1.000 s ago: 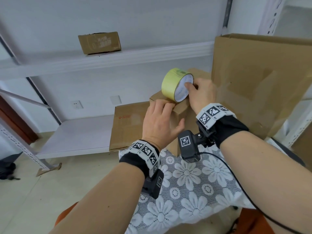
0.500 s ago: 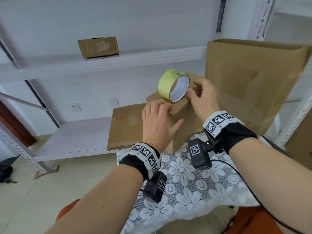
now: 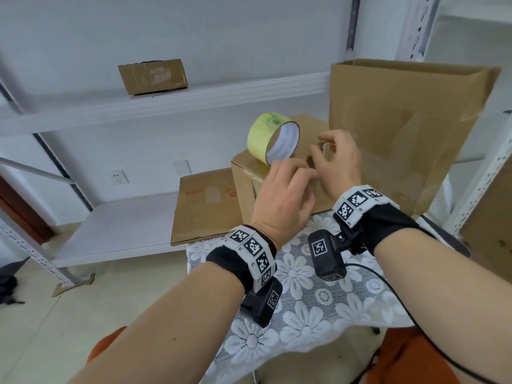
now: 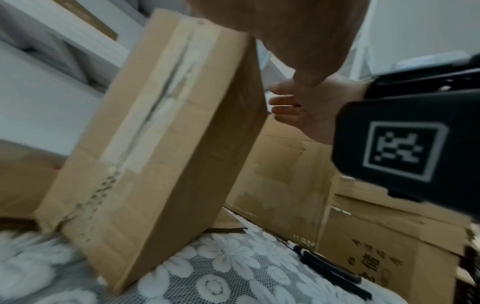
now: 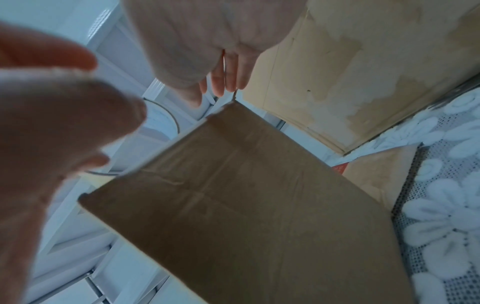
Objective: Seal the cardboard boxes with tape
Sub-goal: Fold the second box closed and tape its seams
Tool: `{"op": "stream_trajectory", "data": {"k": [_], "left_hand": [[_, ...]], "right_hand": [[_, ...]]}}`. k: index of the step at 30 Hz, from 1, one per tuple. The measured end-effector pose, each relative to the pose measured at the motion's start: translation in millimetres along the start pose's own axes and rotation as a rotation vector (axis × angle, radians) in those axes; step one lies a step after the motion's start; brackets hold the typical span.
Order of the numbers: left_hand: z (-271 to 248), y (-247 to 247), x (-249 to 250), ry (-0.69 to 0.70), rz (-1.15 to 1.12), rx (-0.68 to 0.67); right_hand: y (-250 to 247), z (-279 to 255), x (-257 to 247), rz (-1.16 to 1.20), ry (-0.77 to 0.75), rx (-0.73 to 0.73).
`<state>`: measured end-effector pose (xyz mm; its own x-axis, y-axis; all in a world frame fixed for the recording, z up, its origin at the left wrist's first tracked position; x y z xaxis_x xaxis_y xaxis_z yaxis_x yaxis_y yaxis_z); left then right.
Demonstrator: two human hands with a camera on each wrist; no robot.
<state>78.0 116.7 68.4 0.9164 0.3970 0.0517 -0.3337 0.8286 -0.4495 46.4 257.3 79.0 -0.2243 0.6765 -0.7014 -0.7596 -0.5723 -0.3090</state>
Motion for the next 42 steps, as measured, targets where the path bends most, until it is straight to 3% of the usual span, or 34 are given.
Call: {"op": "stream_trajectory", "data": {"k": [4, 8, 11, 15, 17, 23, 27, 30, 33, 37, 42], "left_hand": [[-0.4, 12.7, 11.4, 0.0, -0.144, -0.084], [-6.2, 30.6, 1.9, -0.18, -0.226, -0.224], [-13.8, 55.8, -6.7, -0.428, -0.294, -0.506], [-36.6, 87.9, -5.9, -0.699, -0.329, -1.045], [-46.9, 95.8, -1.4, -0.799, -0.419, -1.188], [-62.4, 109.0, -7.3, -1.087, -0.619, -1.124], [-71.0, 109.8, -17.5, -1.175, -0.638, -1.085], [-75.5, 108.7, -22.0, -1.204, -0.639, -1.076], [-76.8, 106.1, -23.8, -1.209, -0.645, -1.074], [-70.5, 101.4, -26.0, -1.194, -0.655, -1.039], [-55.8, 92.2, -21.7, -1.141, -0.679, -0.992]], "right_hand": [[-6.6, 1.5, 3.7, 0.041, -0.021, 0.039], [-14.4, 0.0, 17.2, 0.013, 0.007, 0.038], [-21.5, -6.3, 39.0, -0.067, 0.102, 0.002], [-35.8, -19.9, 80.4, -0.215, 0.327, -0.011], [-41.8, -27.6, 107.5, -0.325, 0.439, -0.064], [-64.1, -52.9, 162.3, -0.694, 0.653, -0.178], [-68.1, -70.6, 190.2, -0.743, 0.822, -0.311], [-67.7, -80.5, 199.0, -0.809, 0.833, -0.353], [-70.6, -77.1, 198.2, -0.875, 0.754, -0.283], [-69.3, -65.0, 199.7, -0.638, 0.793, -0.255], [-60.5, -57.9, 174.0, -0.318, 0.74, -0.073]]}}
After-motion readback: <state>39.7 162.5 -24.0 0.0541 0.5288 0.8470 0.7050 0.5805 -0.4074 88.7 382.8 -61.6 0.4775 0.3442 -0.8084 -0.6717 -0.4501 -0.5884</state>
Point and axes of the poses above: each hand's wrist, its own z-axis towards the middle knuckle, its own y-axis out of the palm, x = y × z, the point moved 6 cm from there along z, towards the middle knuckle, and after that the axes turned 1 degree about z, right-handed, at the moved point
